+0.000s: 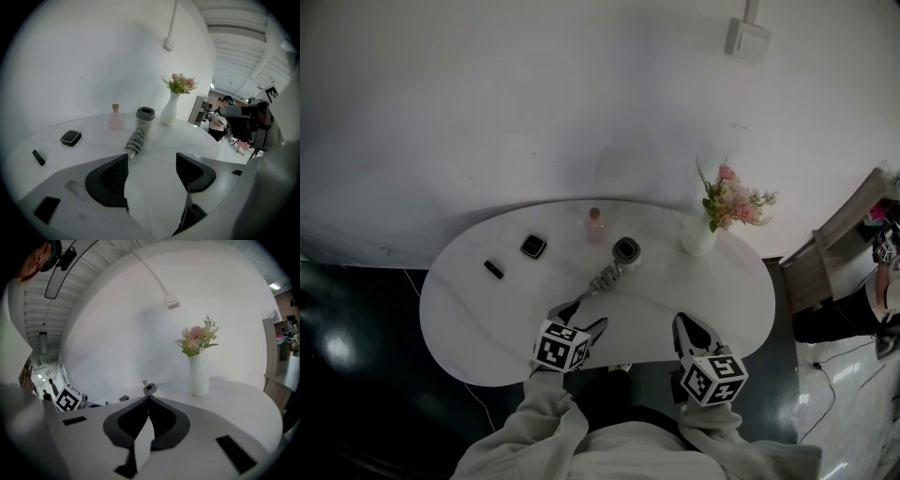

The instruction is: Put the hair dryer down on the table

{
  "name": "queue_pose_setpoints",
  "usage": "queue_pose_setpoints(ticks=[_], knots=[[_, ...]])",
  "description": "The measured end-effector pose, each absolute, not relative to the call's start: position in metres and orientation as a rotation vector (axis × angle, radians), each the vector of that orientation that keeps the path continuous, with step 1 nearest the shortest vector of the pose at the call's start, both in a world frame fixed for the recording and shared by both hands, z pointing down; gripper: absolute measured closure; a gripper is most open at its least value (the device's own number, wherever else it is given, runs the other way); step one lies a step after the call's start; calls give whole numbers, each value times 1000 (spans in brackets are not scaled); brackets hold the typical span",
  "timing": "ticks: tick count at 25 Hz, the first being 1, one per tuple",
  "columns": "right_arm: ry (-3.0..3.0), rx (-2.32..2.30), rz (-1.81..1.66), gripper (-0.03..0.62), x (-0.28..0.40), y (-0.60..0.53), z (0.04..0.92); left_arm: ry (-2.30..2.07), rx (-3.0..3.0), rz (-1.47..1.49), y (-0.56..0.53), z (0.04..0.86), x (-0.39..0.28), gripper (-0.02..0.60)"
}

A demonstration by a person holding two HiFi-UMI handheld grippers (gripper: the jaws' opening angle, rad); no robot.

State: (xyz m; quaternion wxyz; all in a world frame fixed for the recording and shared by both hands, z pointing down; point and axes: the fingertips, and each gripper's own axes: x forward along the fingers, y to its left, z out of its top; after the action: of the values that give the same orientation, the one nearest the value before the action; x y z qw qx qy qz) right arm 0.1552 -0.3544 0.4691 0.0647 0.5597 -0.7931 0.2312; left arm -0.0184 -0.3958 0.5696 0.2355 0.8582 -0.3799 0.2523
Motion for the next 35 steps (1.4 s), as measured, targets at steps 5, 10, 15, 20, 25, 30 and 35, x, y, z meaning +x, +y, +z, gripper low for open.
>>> queue_pose_setpoints(ticks=[5, 10, 15, 20, 25, 30, 35], knots=[[-2429, 1670, 667, 545, 144, -350, 460, -1061, 2351, 594, -372, 557, -32, 267], [-2460, 1644, 631, 545, 131, -354, 453, -1111, 2352, 547, -355, 544, -54, 270], [-2499, 1607, 588, 545, 113, -360, 444, -1234, 2339, 473, -349, 526, -86, 336], [-2533, 1575, 504, 545, 99, -371, 428, -1365, 2326, 340, -351, 499, -115, 409], [-2544, 1586, 474, 545, 96, -381, 421, -1552, 2309, 179, -360, 471, -144, 512], [-2539, 1618, 368, 545, 99, -391, 410, -1738, 2316, 27, -366, 436, -166, 557], [-2551, 1669, 305, 545, 107, -396, 401, -1847, 2279, -5, -368, 430, -177, 565]])
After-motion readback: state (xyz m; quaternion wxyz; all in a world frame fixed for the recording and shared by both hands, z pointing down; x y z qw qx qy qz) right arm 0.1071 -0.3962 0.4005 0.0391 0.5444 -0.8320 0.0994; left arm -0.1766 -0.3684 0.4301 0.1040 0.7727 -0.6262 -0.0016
